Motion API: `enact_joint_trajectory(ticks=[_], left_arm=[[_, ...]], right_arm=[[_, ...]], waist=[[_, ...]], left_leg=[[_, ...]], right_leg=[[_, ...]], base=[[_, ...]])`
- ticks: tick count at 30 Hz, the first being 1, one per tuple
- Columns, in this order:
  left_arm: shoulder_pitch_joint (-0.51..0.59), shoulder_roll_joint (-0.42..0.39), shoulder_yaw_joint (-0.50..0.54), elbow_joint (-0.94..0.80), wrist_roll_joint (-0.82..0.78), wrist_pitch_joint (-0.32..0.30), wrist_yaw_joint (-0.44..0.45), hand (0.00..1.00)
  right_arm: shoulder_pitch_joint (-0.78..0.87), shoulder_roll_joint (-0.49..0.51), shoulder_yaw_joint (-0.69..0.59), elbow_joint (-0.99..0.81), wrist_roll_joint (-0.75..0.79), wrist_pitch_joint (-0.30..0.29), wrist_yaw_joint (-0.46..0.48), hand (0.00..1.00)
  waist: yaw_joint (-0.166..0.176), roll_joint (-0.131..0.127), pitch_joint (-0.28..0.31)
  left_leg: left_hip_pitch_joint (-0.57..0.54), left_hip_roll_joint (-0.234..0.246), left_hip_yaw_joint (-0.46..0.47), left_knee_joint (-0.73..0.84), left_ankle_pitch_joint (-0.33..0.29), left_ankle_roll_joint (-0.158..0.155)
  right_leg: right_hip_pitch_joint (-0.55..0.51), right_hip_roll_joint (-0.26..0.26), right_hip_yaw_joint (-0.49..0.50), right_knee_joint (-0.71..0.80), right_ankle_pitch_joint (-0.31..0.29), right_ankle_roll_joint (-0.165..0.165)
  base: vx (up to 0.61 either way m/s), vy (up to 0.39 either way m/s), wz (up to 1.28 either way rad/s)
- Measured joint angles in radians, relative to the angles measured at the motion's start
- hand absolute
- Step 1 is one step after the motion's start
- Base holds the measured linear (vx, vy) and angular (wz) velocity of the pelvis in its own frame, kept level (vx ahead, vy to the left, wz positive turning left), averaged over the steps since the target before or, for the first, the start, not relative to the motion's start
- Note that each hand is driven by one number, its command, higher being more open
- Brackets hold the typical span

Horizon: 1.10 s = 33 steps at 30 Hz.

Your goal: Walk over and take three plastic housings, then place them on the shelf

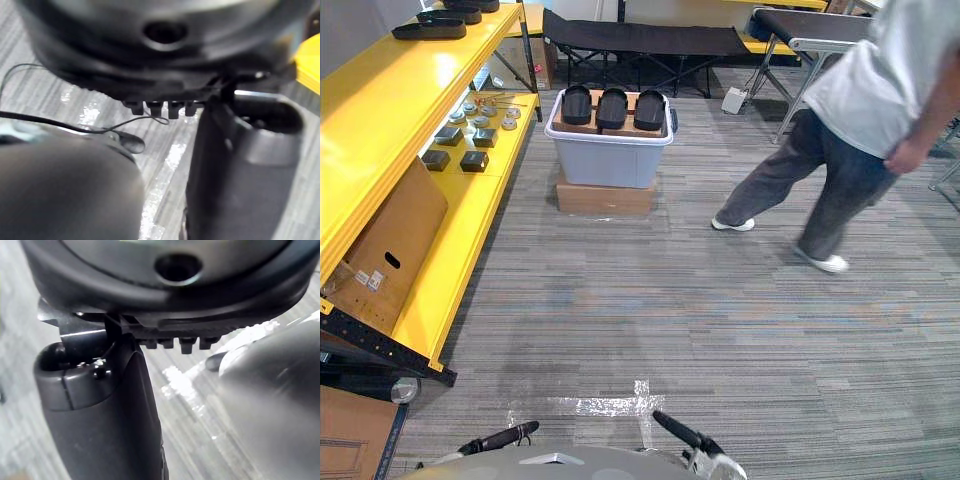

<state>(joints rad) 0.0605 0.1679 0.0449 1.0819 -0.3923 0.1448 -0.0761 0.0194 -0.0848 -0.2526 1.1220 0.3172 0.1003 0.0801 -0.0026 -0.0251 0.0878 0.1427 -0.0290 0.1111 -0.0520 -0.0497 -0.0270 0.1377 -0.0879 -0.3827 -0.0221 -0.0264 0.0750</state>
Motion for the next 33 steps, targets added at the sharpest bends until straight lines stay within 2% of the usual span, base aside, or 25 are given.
enact_joint_trajectory(ticks=[2,5,10,16,21,24,25,26,27,28,29,30,32,33], left_arm=[[-0.023,-0.015,-0.023,-0.088,-0.035,-0.033,-0.015,1.00],[-0.056,-0.031,-0.039,-0.166,-0.087,-0.040,-0.052,1.00],[-0.066,-0.034,-0.038,-0.174,-0.127,-0.027,-0.081,1.00],[-0.032,-0.050,-0.035,-0.074,-0.107,-0.021,-0.101,1.00],[-0.015,-0.051,-0.028,-0.059,-0.075,-0.049,-0.111,1.00],[-0.016,-0.057,-0.031,-0.037,-0.076,-0.030,-0.128,1.00],[-0.016,-0.061,-0.031,-0.029,-0.076,-0.033,-0.134,1.00],[-0.017,-0.060,-0.030,-0.023,-0.079,-0.034,-0.139,1.00],[-0.018,-0.057,-0.030,-0.022,-0.084,-0.033,-0.146,1.00],[-0.018,-0.052,-0.031,-0.021,-0.087,-0.033,-0.159,1.00],[-0.016,-0.040,-0.030,-0.020,-0.088,-0.034,-0.159,1.00],[-0.017,-0.036,-0.030,-0.016,-0.094,-0.034,-0.155,1.00],[-0.030,-0.029,-0.029,-0.006,-0.120,-0.033,-0.143,1.00],[-0.039,-0.028,-0.029,0.007,-0.121,-0.033,-0.143,1.00]], right_arm=[[-0.032,0.005,0.070,-0.080,0.003,-0.045,-0.008,1.00],[-0.073,0.005,0.082,-0.148,0.007,-0.069,-0.022,1.00],[-0.081,0.005,0.075,-0.149,0.096,-0.055,-0.005,1.00],[-0.022,0.016,0.041,-0.094,0.162,-0.045,0.023,1.00],[-0.004,0.021,0.024,-0.088,0.160,-0.035,0.029,1.00],[0.002,0.020,-0.013,-0.066,0.160,-0.022,0.034,1.00],[0.012,0.018,-0.014,-0.065,0.160,-0.020,0.041,1.00],[0.012,0.012,-0.016,-0.068,0.161,-0.027,0.045,1.00],[0.006,0.006,-0.017,-0.069,0.161,-0.029,0.046,1.00],[0.001,0.001,-0.019,-0.077,0.163,-0.040,0.052,1.00],[0.002,0.003,-0.021,-0.077,0.170,-0.054,0.063,1.00],[0.003,0.002,-0.021,-0.073,0.171,-0.056,0.068,1.00],[0.003,0.006,-0.021,-0.059,0.169,-0.063,0.075,1.00],[0.005,0.012,-0.021,-0.055,0.165,-0.065,0.083,1.00]], waist=[[0.001,0.001,0.001],[0.001,-0.002,0.002],[0.000,-0.016,0.007],[-0.004,-0.012,0.011],[-0.001,-0.006,0.010],[-0.001,0.022,0.013],[-0.001,0.027,0.012],[0.000,0.021,0.018],[0.001,0.018,0.023],[0.005,0.021,0.031],[-0.002,0.001,0.038],[-0.001,-0.005,0.042],[-0.001,-0.003,0.044],[-0.003,0.004,0.046]], left_leg=[[-0.017,0.000,-0.003,-0.012,0.013,0.006],[-0.027,0.000,-0.002,-0.022,0.022,0.006],[-0.014,-0.001,0.012,-0.021,0.010,-0.011],[0.003,0.000,0.051,0.015,-0.014,-0.047],[0.007,-0.001,0.076,0.035,-0.017,-0.046],[0.007,0.009,0.078,0.068,-0.047,0.002],[0.006,0.007,0.079,0.069,-0.065,0.032],[0.002,0.002,0.085,0.076,-0.075,0.050],[0.001,0.003,0.090,0.085,-0.087,0.056],[0.011,-0.002,0.101,0.091,-0.095,0.068],[0.026,-0.002,0.100,0.101,-0.093,0.083],[0.040,0.003,0.100,0.101,-0.095,0.081],[0.057,0.038,0.099,0.103,-0.104,0.068],[0.057,0.064,0.099,0.103,-0.110,0.056]], right_leg=[[-0.022,0.000,-0.006,0.001,0.003,0.003],[-0.034,0.000,-0.010,-0.001,0.008,-0.001],[-0.027,0.000,0.000,-0.008,0.009,-0.001],[-0.002,-0.007,-0.002,0.003,0.011,0.003],[0.005,-0.011,0.000,0.013,0.010,0.004],[-0.029,-0.025,0.000,0.128,-0.041,0.019],[-0.073,-0.047,0.000,0.233,-0.088,0.029],[-0.144,-0.083,0.002,0.385,-0.118,0.041],[-0.189,-0.105,-0.002,0.482,-0.120,0.035],[-0.282,-0.159,-0.008,0.678,-0.104,-0.012],[-0.332,-0.204,-0.028,0.805,-0.104,-0.043],[-0.337,-0.209,-0.035,0.817,-0.111,-0.051],[-0.328,-0.166,-0.035,0.698,-0.126,-0.039],[-0.321,-0.112,-0.016,0.531,-0.110,-0.016]], base=[[-0.07,-0.008,0.05],[-0.03,0.000,0.01],[0.04,0.011,-0.06],[0.04,0.016,-0.05],[-0.03,0.002,-0.04],[-0.05,0.026,0.03],[-0.07,0.063,-0.03],[-0.08,0.067,-0.10],[-0.10,0.065,-0.24],[-0.09,0.055,-0.15],[-0.05,0.049,-0.10],[0.00,0.000,0.00],[0.07,-0.014,-0.06],[0.15,-0.073,-0.14]])
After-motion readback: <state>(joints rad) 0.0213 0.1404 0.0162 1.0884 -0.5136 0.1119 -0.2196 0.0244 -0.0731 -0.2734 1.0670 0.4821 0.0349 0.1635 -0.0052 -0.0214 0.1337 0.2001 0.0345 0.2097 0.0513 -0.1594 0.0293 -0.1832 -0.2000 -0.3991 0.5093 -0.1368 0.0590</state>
